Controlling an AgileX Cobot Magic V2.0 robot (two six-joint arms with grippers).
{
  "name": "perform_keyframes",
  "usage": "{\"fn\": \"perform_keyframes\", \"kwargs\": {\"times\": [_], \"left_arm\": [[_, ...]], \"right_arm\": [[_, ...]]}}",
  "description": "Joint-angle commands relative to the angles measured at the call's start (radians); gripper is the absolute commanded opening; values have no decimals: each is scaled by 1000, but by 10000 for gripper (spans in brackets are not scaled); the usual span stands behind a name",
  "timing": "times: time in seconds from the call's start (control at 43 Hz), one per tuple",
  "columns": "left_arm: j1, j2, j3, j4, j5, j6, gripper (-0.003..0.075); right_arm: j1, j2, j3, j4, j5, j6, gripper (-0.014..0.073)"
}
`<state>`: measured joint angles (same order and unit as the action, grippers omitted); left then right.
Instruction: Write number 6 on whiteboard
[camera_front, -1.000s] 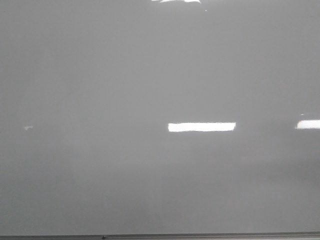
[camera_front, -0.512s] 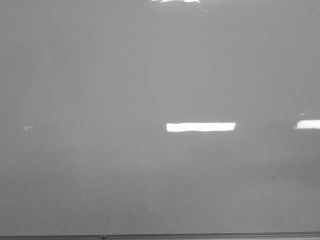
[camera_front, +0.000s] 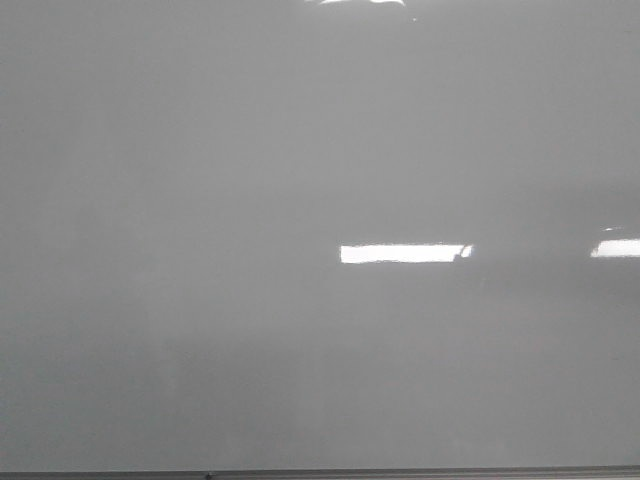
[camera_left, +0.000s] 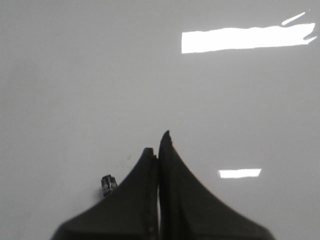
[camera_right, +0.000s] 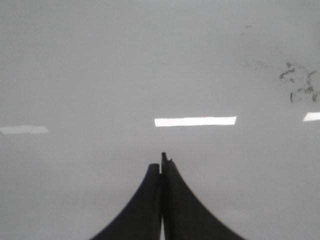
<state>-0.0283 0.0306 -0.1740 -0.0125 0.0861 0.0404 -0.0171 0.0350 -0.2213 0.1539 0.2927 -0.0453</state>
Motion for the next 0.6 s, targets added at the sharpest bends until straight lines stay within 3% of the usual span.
{"fn": "perform_keyframes", "kwargs": {"times": [0.0,0.116,0.349,0.442,0.488,0.581], "left_arm": [[-6,96,-117,47,29,-7,-20],[-6,196,-181,65,91,-7,-20],[-6,278,-203,65,74,-7,-18],[-6,278,-201,65,74,-7,37],[-6,278,-200,65,74,-7,105],[-6,278,-200,65,74,-7,318]], "right_arm": [[-2,102,-116,7,-10,-4,-64],[-2,223,-191,8,-18,-4,-64],[-2,327,-226,8,-43,-4,-45],[-2,327,-226,8,-44,-4,80],[-2,327,-226,8,-45,-4,199],[-2,327,-225,8,-43,-4,440]]}}
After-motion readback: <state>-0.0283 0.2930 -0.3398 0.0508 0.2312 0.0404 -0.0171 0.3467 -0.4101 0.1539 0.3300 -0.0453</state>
